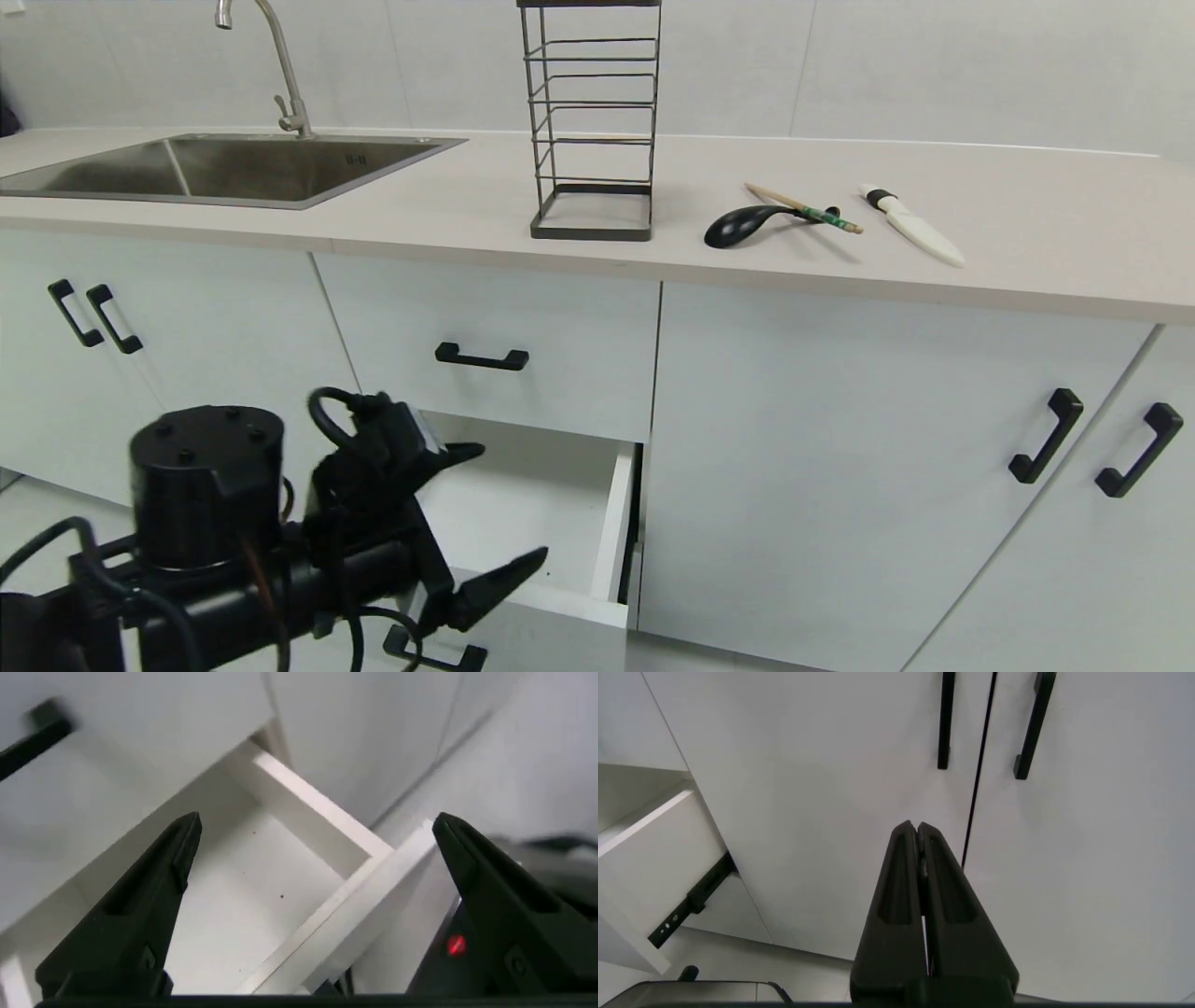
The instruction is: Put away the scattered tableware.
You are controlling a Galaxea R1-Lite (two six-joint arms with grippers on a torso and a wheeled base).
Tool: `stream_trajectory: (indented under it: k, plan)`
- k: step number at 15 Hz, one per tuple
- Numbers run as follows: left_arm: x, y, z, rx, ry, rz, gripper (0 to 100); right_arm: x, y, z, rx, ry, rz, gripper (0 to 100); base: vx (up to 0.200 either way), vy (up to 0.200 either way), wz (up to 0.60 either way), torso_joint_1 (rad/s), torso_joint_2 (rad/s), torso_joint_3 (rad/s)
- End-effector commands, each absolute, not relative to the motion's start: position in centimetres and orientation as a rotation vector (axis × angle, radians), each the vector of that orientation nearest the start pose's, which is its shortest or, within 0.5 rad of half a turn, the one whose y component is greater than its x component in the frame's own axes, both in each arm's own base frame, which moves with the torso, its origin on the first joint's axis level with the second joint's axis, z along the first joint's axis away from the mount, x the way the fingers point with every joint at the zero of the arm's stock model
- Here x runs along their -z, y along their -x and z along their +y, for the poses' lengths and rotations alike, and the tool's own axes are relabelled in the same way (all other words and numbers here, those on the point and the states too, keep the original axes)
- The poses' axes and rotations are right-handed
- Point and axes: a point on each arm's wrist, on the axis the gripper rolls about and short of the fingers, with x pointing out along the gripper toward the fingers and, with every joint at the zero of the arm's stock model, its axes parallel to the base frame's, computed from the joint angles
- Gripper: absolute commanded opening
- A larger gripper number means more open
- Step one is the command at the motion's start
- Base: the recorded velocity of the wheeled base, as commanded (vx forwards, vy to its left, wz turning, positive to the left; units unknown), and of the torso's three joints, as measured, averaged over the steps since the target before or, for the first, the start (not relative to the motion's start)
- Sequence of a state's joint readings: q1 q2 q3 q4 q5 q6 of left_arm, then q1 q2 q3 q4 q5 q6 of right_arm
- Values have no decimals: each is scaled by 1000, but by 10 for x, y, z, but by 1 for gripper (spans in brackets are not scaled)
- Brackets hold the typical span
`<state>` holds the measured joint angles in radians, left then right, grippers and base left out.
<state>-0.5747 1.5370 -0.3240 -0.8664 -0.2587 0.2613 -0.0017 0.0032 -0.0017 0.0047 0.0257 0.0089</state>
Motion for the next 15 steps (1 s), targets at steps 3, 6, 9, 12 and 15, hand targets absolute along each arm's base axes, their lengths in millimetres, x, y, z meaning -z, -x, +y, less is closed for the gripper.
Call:
stream_trajectory:
  k: [3, 6, 9, 12, 15]
  plan:
    - [-157, -167, -73, 653, -97, 124, 100, -76, 23, 1, -25, -9, 8, 0, 0, 0, 0, 0, 0, 0]
    - [-157, -145, -45, 543, -161, 70, 100, -75, 22, 1, -25, -9, 9, 0, 0, 0, 0, 0, 0, 0]
    - [-144, -89, -19, 422, -208, -9, 100, -76, 23, 1, -25, -9, 8, 0, 0, 0, 0, 0, 0, 0]
    - [-143, -50, -11, 356, -217, -94, 100, -76, 23, 1, -25, -9, 8, 0, 0, 0, 0, 0, 0, 0]
    - [-117, -1, -6, 324, -237, -138, 100, -76, 23, 1, -25, -9, 8, 0, 0, 0, 0, 0, 0, 0]
